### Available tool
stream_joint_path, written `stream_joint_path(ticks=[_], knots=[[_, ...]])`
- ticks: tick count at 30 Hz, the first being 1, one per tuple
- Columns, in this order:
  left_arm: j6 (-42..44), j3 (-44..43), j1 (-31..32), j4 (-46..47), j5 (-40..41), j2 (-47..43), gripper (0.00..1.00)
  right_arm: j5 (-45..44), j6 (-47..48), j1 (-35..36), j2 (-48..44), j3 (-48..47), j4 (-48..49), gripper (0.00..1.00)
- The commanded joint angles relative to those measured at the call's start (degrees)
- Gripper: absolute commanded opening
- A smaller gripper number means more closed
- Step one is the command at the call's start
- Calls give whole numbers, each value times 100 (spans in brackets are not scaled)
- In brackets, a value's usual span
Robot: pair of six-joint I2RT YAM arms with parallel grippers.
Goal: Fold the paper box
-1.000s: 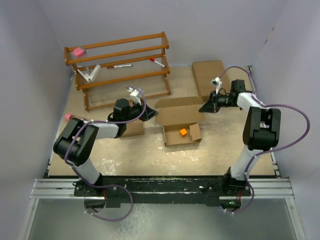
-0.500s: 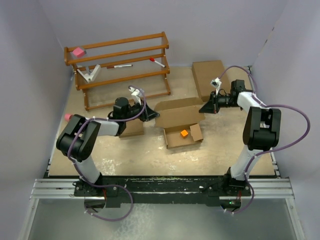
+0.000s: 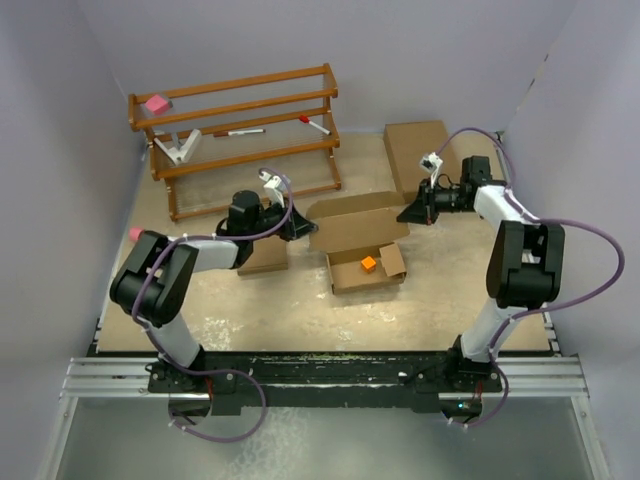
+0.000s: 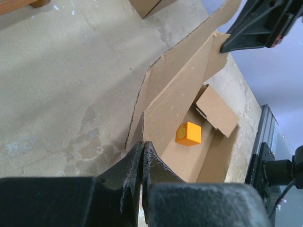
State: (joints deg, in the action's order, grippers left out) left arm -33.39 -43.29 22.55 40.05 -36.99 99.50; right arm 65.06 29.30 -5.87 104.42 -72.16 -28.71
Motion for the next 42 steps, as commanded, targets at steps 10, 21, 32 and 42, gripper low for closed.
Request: stream_joint_path(ticks=[10,21,32,42], knots=[[1138,-14,431,-607,1701,-1179,4,-1581,-723,368,-1124,282,873,54],[1196,429,795,-515,2342,-1563,4,-2634,-749,253,-2073,1339,1105,88],[1280,419,824,-651,2370,-1572,4,-2166,-2027,-273,-952,1255,1373,40],[1250,356,830,-679,2337,-1553,4,-1428,-2418,-329,-41,1290,1426,37]])
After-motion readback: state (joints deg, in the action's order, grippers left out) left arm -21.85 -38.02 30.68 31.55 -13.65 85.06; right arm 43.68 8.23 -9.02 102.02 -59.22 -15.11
